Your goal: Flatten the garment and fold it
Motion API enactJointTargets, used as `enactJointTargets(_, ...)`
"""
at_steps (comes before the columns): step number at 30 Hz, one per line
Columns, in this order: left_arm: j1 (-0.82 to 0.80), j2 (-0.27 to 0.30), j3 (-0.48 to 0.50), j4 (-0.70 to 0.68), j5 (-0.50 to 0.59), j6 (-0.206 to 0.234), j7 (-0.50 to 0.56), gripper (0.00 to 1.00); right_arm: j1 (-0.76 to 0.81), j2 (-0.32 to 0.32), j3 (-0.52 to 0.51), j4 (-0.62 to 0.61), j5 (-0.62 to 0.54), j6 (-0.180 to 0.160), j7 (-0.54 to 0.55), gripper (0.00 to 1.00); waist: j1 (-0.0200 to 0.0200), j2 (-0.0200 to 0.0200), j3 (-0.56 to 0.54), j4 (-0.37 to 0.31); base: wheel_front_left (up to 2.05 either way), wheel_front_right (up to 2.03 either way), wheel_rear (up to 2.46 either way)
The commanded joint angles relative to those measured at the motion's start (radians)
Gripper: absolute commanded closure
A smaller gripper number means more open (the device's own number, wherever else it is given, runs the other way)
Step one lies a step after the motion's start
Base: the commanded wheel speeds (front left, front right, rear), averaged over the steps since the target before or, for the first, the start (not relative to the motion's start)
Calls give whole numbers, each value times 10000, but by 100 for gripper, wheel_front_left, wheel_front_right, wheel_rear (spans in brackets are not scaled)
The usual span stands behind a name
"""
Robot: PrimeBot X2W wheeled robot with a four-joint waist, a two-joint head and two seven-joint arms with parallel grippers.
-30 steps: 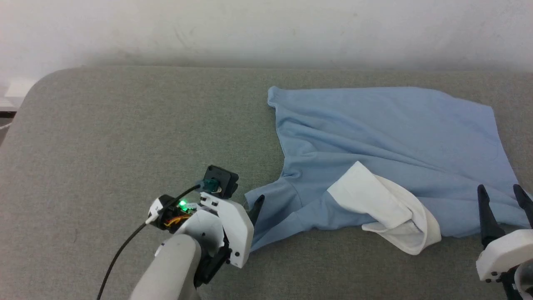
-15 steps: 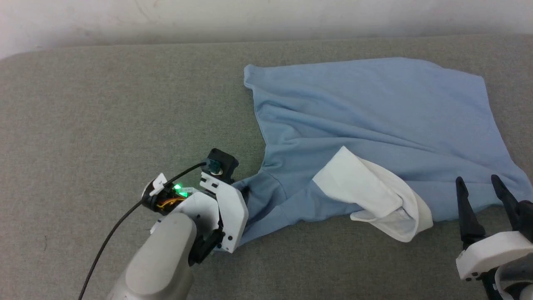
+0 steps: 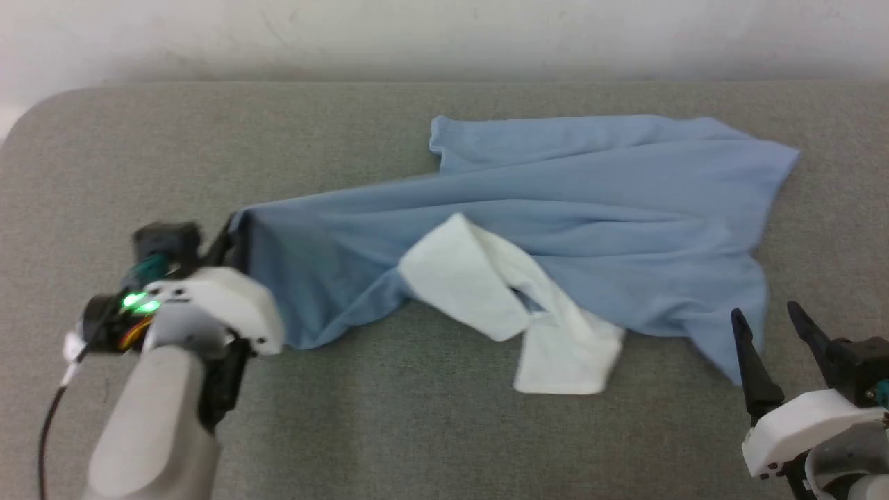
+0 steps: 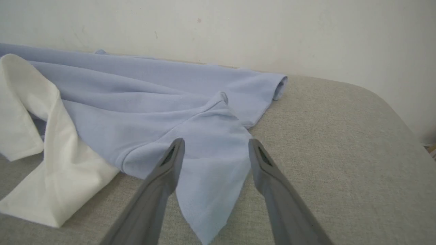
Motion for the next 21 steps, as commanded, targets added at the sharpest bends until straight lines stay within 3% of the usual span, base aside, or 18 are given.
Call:
enactJointTargets(1, 359, 206, 341, 9, -137, 221, -138, 100, 127, -43, 32, 49, 70, -11, 47, 0, -1, 0, -106, 183, 0, 0, 0)
enactJointTargets(7, 1306, 541, 1334, 415, -553, 901, -400, 100, 129, -166, 221, 225, 146, -11, 434, 0, -1, 0, -65, 425, 0, 0, 0)
enactJointTargets(8, 1444, 538, 1356, 518, -598, 885, -452, 95, 118, -169, 231, 269, 173, -11, 509, 0, -1, 0, -65, 453, 0, 0, 0)
enactJointTargets(9, 1521, 510, 1378, 585, -611, 894, -611, 0, 107, -195, 245, 310, 180, -11, 579, 0, -1, 0, -66, 487, 0, 0, 0)
enactJointTargets(13, 1548, 305, 1322, 622, -536, 847, -1621, 0, 13, -195, 180, 448, 224, -11, 775, 0, -1, 0, -153, 646, 0, 0, 0)
enactJointTargets(17, 1485, 100, 1118, 161, -327, 526, -2989, 0, -324, -250, 158, 602, 479, -11, 1040, 0, -1, 0, -304, 792, 0, 0, 0)
enactJointTargets(21, 1617, -100, 808, -956, 248, 83, -3357, 0, -905, -480, 48, 1062, 648, -11, 1826, 0, -1, 0, -397, 1023, 0, 0, 0)
